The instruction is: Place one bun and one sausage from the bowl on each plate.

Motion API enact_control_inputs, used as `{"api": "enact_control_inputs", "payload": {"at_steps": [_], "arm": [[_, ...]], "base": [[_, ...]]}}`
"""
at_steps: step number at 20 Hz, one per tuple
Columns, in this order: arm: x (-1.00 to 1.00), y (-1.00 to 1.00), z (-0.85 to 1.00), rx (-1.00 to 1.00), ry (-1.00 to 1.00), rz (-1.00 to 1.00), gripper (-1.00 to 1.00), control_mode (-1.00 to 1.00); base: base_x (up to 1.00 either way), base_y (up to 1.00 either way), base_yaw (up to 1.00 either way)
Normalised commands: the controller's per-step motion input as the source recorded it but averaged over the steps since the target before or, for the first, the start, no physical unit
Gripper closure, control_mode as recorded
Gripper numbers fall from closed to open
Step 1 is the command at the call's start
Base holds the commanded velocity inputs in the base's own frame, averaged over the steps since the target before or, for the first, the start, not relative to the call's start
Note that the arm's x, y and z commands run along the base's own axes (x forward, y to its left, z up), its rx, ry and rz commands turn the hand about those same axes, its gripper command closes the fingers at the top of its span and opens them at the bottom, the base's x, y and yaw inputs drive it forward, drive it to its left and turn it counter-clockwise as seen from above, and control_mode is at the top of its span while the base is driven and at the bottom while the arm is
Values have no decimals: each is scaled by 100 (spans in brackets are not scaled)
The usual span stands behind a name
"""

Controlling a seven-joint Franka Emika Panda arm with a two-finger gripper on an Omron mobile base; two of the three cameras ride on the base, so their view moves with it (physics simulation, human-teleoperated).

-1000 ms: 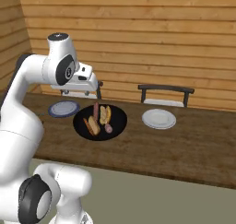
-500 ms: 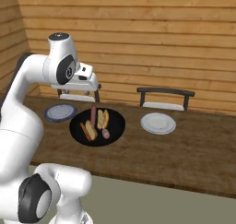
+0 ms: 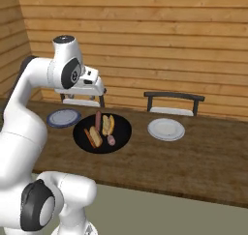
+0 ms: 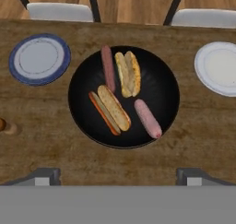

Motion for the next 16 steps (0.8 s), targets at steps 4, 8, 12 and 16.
{"api": "enact_control_inputs", "payload": {"at_steps": [4,8,12,16], "arm": [[21,-23,-70,2,12,-1,-100,-100],[1,-4,-60,0,1,0,-100,-100],[-4,25,-75,-5,-3,3,-100,-100],[0,33,-52,-3,0,1,-100,-100]], "base": [[0,0,0],[0,0,0],[0,0,0],[0,0,0]]}}
